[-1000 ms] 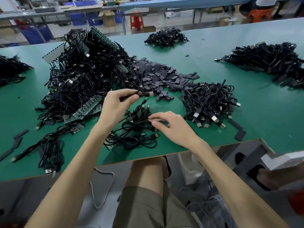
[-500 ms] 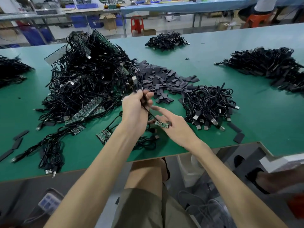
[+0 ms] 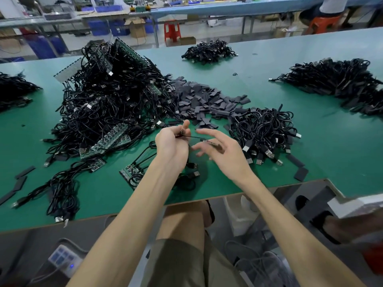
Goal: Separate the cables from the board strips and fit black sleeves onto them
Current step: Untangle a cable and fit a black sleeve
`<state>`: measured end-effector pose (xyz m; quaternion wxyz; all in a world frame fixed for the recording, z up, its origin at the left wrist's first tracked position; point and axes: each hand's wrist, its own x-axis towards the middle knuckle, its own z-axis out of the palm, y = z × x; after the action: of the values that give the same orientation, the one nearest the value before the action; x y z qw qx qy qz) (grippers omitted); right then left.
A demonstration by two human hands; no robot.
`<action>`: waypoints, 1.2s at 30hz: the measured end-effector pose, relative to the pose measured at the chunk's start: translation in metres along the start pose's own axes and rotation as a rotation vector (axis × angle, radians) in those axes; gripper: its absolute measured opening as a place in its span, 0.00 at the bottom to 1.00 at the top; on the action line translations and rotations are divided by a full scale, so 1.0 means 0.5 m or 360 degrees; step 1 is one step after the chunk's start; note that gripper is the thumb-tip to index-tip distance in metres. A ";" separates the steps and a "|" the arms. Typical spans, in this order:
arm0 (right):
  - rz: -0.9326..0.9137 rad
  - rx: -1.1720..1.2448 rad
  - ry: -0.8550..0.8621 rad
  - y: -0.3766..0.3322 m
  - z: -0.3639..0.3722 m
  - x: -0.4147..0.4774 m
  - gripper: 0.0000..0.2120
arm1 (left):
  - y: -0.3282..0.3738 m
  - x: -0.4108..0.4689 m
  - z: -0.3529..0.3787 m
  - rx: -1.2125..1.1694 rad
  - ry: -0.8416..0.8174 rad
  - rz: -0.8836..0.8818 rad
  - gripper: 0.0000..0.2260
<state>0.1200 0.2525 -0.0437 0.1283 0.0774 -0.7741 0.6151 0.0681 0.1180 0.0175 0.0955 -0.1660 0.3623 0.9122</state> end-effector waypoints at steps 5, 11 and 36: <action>0.0120 0.0439 0.0220 -0.002 -0.014 0.005 0.08 | -0.011 -0.006 -0.008 0.0303 -0.0080 0.0053 0.06; 0.0092 0.0522 0.0262 0.001 -0.016 0.003 0.12 | -0.015 -0.004 -0.029 0.0554 -0.0084 0.0265 0.03; 0.0155 0.0684 0.0326 0.004 -0.020 0.002 0.06 | 0.007 -0.021 -0.031 0.1029 -0.0255 0.0502 0.12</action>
<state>0.1195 0.2629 -0.0433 0.1568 0.0026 -0.6111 0.7759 0.0806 0.1040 0.0131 0.0292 0.0026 0.6443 0.7642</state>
